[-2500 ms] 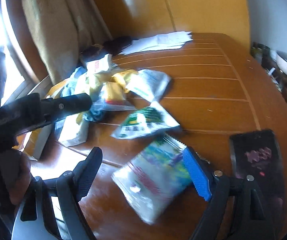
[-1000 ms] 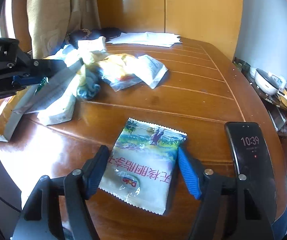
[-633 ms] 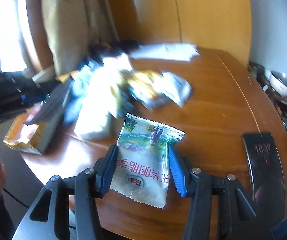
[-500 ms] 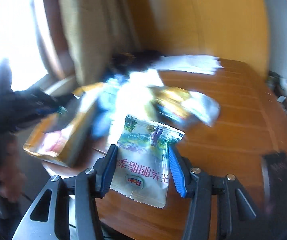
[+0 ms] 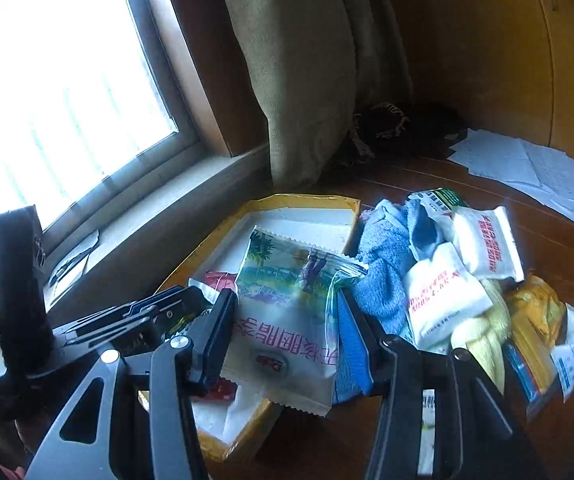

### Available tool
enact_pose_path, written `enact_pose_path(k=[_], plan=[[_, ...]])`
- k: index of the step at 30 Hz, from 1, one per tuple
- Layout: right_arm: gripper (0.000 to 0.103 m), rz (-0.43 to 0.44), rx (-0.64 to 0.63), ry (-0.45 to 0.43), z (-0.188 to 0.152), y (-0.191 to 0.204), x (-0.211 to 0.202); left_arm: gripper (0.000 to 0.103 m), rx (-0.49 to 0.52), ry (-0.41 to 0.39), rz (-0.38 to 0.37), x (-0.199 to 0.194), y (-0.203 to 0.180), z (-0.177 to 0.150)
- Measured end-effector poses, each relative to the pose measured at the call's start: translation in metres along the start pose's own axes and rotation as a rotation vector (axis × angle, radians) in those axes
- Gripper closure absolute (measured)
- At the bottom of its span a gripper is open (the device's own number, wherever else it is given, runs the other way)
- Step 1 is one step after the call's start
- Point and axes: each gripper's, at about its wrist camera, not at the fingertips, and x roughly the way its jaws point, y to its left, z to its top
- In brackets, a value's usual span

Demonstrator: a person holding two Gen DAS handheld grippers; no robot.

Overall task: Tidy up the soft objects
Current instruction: 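Drop the green sachet into the box lid with the left gripper while the right drops the white packet, then grasp the yellow cloth with the left gripper while the right grasps the blue-printed sachet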

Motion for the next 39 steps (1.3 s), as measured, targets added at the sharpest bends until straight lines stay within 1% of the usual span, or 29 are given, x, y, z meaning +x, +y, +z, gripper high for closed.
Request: enact_pose_path(k=[2,5,10,16,19,20,21,22,23,24,25,27,28,31,34,36,38,39], plan=[[0.053,-0.012,-0.026,0.010,0.008,0.003,0.012,0.086,0.011,0.011,0.022,0.004,0.003,0.001],[0.053,0.006,-0.041,0.035,0.019,0.006,0.029,0.086,0.011,0.018,0.048,0.008,0.009,0.001],[0.053,-0.015,-0.074,0.084,0.033,0.008,0.058,0.086,0.014,0.023,0.086,0.015,0.015,0.003],[0.051,0.000,-0.041,0.151,0.034,-0.001,0.090,0.084,-0.009,0.041,0.094,0.022,0.022,0.005],[0.046,0.005,-0.019,0.162,0.035,-0.004,0.099,0.083,-0.014,0.046,0.096,0.023,0.024,0.006],[0.046,0.009,-0.015,0.164,0.035,-0.004,0.100,0.075,-0.017,0.045,0.101,0.022,0.025,0.005],[0.043,0.019,-0.014,0.167,0.036,-0.003,0.102,0.061,-0.019,0.042,0.096,0.022,0.024,0.006],[0.043,0.029,-0.019,0.165,0.038,-0.001,0.103,0.052,-0.023,0.033,0.084,0.020,0.024,0.005],[0.043,0.034,-0.030,0.164,0.039,0.003,0.101,0.037,-0.030,0.015,0.080,0.017,0.023,0.005],[0.043,0.037,-0.043,0.154,0.041,0.006,0.097,0.033,-0.033,-0.006,0.088,0.012,0.022,0.004],[0.041,0.039,-0.050,0.136,0.042,0.008,0.090,0.032,-0.024,-0.024,0.099,0.009,0.018,0.004],[0.028,0.036,-0.049,0.092,0.041,0.008,0.072,0.032,0.012,-0.052,0.112,0.000,0.008,0.003],[0.028,0.032,-0.030,0.071,0.039,0.005,0.060,0.031,0.026,-0.063,0.113,-0.003,0.003,0.002],[0.028,0.067,0.016,0.032,0.028,-0.007,0.028,0.028,0.070,-0.078,0.093,-0.010,-0.016,-0.003],[0.028,0.086,0.101,-0.019,0.002,-0.031,-0.011,0.027,0.112,-0.060,0.037,-0.013,-0.038,-0.009],[0.027,0.082,0.166,-0.059,-0.017,-0.051,-0.034,0.027,0.134,-0.042,-0.004,-0.017,-0.054,-0.014],[0.027,0.073,0.230,-0.078,-0.035,-0.073,-0.051,0.026,0.161,-0.027,-0.022,-0.018,-0.073,-0.018],[0.027,0.073,0.266,-0.089,-0.045,-0.087,-0.061,0.026,0.184,-0.024,-0.017,-0.019,-0.084,-0.021]])
